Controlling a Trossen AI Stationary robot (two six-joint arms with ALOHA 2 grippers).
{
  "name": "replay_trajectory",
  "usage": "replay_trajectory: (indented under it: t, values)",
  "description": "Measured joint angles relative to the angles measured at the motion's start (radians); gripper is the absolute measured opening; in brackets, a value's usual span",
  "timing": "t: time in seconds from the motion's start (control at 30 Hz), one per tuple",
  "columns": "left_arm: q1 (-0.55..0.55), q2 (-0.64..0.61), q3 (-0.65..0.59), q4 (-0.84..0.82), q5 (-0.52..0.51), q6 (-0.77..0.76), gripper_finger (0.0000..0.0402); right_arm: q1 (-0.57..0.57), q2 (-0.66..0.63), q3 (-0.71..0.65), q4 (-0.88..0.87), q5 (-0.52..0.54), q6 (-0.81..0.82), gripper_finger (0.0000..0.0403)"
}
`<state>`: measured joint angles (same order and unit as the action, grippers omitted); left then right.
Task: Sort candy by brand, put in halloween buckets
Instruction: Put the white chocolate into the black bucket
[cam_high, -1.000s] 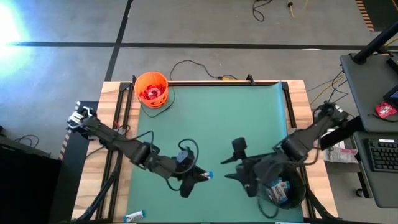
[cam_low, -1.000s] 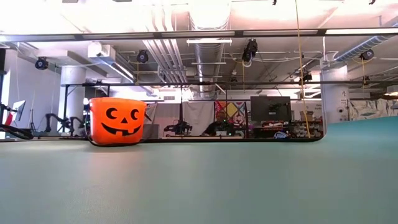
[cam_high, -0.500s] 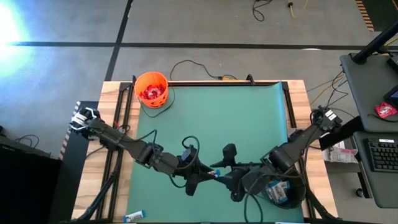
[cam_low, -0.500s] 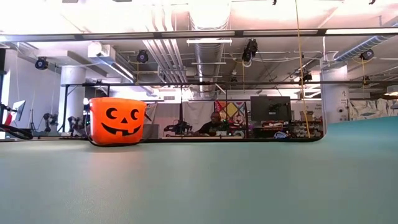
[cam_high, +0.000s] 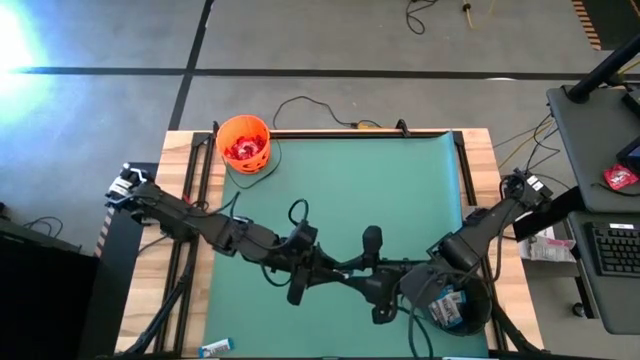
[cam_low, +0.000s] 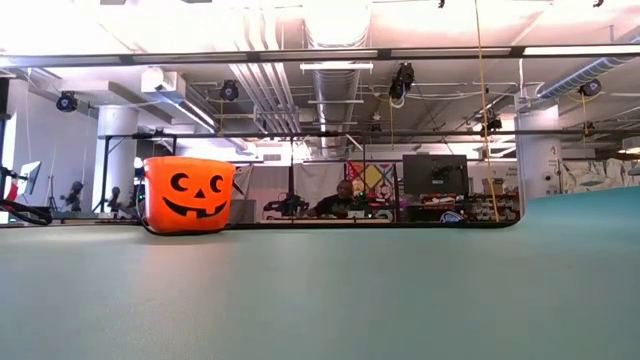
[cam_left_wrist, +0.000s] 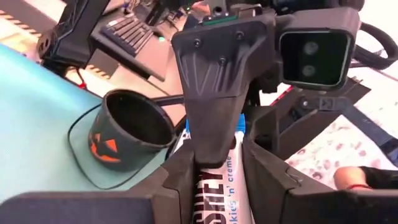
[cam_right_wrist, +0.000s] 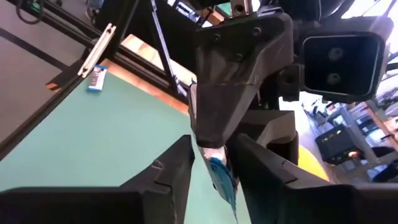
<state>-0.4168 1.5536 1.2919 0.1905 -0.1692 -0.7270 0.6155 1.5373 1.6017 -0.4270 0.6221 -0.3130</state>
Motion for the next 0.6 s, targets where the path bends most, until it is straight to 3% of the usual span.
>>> replay_trajectory:
  t: [0.23, 0.4, 0.6]
  values:
    - [0.0, -0.001, 0.0, 0.029, 0.024, 0.021, 0.0097, 0.0, 0.0, 0.011, 0.002, 0.001, -0.037, 0.0081]
    - [0.007, -0.011, 0.014, -0.024, 0.022, 0.034, 0.0136, -0.004, 0.0, 0.011, 0.007, 0.006, 0.019, 0.0033]
    - [0.006, -0.101, 0.016, -0.198, -0.154, 0.121, 0.0206, -0.014, 0.003, 0.01, -0.048, -0.002, 0.171, 0.0026]
